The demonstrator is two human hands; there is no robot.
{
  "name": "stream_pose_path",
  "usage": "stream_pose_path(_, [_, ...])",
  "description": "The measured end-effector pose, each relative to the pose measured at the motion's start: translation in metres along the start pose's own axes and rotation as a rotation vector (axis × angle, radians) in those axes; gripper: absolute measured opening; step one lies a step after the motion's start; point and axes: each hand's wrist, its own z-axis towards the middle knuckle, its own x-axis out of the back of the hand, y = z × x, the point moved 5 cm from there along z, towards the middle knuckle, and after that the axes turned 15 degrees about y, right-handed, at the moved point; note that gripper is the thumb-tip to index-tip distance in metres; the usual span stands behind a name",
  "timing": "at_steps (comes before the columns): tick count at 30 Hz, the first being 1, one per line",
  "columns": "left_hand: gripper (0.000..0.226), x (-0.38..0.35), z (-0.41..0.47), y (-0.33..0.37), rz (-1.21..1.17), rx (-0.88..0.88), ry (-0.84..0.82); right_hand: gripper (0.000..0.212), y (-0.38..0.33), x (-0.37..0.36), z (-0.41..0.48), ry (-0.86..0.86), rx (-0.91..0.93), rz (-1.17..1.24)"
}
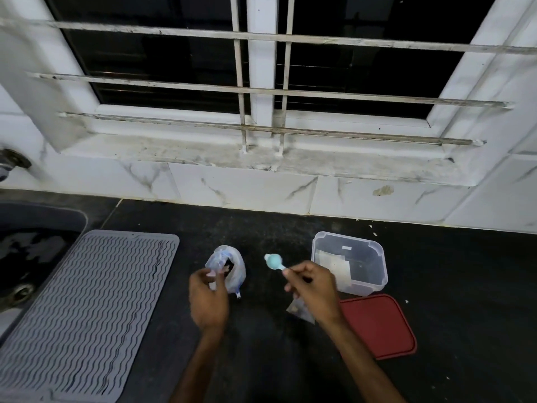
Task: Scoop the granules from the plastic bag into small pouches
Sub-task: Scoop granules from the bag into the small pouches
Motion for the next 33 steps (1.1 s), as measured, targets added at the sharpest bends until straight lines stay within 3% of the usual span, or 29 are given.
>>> stream_pose_path(3, [0.062, -0.009, 0.030, -0.035, 0.252, 0.161, -0.073, 0.010, -0.008, -0.062, 0.005, -0.111, 0.145, -0.181])
stream_pose_path(6, [0.073, -0.025, 0.035, -0.053, 0.352, 0.250, -0.211, 0.008, -0.011, -0.116, 0.011, -0.173, 0.292, -0.487])
stream_pose_path(9, [0.062, -0.038, 0.038, -0.060, 0.350, 0.261, -0.269, 0.016, -0.001, -0.139, 0.018, -0.200, 0.366, -0.788])
stream_pose_path(13, [0.035, -0.048, 0.046, -0.065, 0.276, 0.264, -0.245, 0.020, 0.020, -0.142, 0.026, -0.180, 0.356, -0.972])
stream_pose_path(16, [0.021, -0.046, 0.040, -0.053, 0.091, 0.301, -0.205, 0.016, 0.026, -0.136, 0.026, -0.146, 0.288, -0.931])
stream_pose_path(19, [0.012, -0.047, 0.031, -0.034, 0.022, 0.229, -0.199, 0.016, 0.030, -0.128, 0.028, -0.110, 0.145, -0.825])
stream_pose_path(24, [0.033, -0.051, 0.024, -0.028, -0.057, 0.083, -0.272, 0.031, 0.047, -0.123, 0.031, -0.070, -0.036, -0.678])
stream_pose_path(27, [0.049, -0.050, 0.024, -0.029, -0.032, -0.025, -0.326, 0.030, 0.054, -0.123, 0.033, -0.049, -0.100, -0.630])
stream_pose_path(31, [0.014, -0.052, 0.024, -0.028, -0.022, -0.044, -0.395, 0.028, 0.055, -0.125, 0.031, -0.003, -0.127, -0.596])
stream_pose_path(33, [0.014, -0.051, 0.024, -0.026, -0.027, -0.028, -0.371, 0.030, 0.054, -0.125, 0.027, 0.000, -0.120, -0.599])
